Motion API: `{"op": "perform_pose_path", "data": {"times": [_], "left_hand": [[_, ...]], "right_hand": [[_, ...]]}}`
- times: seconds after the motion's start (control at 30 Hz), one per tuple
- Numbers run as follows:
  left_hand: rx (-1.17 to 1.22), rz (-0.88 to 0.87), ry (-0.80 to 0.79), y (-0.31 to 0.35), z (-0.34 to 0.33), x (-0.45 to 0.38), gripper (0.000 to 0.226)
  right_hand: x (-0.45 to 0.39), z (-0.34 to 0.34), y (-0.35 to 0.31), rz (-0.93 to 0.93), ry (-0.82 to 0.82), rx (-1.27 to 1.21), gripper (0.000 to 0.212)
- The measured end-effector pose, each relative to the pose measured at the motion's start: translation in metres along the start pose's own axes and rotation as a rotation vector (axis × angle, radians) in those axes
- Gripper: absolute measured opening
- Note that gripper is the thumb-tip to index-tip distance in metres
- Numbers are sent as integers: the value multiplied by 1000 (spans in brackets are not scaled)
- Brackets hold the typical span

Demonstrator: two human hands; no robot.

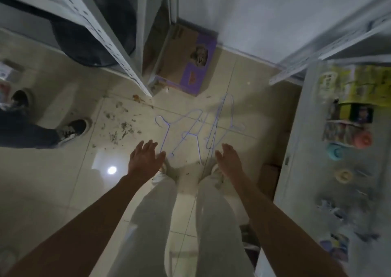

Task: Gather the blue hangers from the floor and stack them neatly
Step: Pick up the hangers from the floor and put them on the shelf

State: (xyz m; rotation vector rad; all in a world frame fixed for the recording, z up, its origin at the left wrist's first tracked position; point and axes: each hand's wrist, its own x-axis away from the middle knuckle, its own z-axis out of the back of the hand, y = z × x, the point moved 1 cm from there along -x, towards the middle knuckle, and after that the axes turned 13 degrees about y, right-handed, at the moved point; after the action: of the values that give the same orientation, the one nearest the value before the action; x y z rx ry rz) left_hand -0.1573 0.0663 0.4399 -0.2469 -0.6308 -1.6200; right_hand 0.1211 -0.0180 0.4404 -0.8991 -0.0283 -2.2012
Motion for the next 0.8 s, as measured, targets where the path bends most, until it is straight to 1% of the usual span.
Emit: {"op": "perform_pose_path", "data": {"times": [0.1, 0.13, 0.2, 0.27, 0.3, 0.33, 0.4, 0.5, 0.53, 0.57, 0.63, 0.67, 0.7, 0.73, 0.8], "left_hand": [[37, 71, -66, -12, -70, -58, 58], [56, 110, -63, -17, -95, -79, 55], [105, 239, 10, -30, -148, -121, 42], [164, 412, 104, -46, -204, -165, 32], [189, 471, 139, -54, -233, -188, 29], [192, 493, 165, -63, -262, -211, 28], [134, 443, 179, -78, -322, -255, 29], [-38, 311, 129, -96, -395, -298, 48], [-88, 281, 135, -100, -411, -306, 49], [-108, 259, 157, -103, -423, -310, 46], [-96, 207, 206, -103, -438, -314, 33], [-86, 176, 205, -101, -443, -314, 28], [-74, 158, 182, -99, -444, -313, 25], [-63, 155, 150, -98, -443, -310, 23], [-37, 185, 134, -96, -434, -302, 22]], "right_hand": [[-64, -74, 16, -51, -46, 9, 51], [-88, -102, 22, -54, -70, 20, 49], [-136, -159, 34, -40, -111, 56, 46], [-185, -216, 48, -21, -119, 87, 41], [-210, -243, 55, -18, -110, 96, 40], [-235, -267, 61, -13, -98, 109, 38], [-280, -313, 74, -3, -68, 143, 39], [-326, -371, 97, 48, -25, 219, 53], [-334, -387, 101, 70, -13, 246, 55], [-341, -398, 106, 100, 24, 266, 53], [-345, -412, 108, 126, 166, 180, 36], [-345, -413, 109, 118, 227, 153, 29], [-343, -412, 108, 118, 229, 137, 25], [-340, -410, 106, 129, 190, 138, 24], [-334, -399, 100, 126, 92, 141, 27]]}}
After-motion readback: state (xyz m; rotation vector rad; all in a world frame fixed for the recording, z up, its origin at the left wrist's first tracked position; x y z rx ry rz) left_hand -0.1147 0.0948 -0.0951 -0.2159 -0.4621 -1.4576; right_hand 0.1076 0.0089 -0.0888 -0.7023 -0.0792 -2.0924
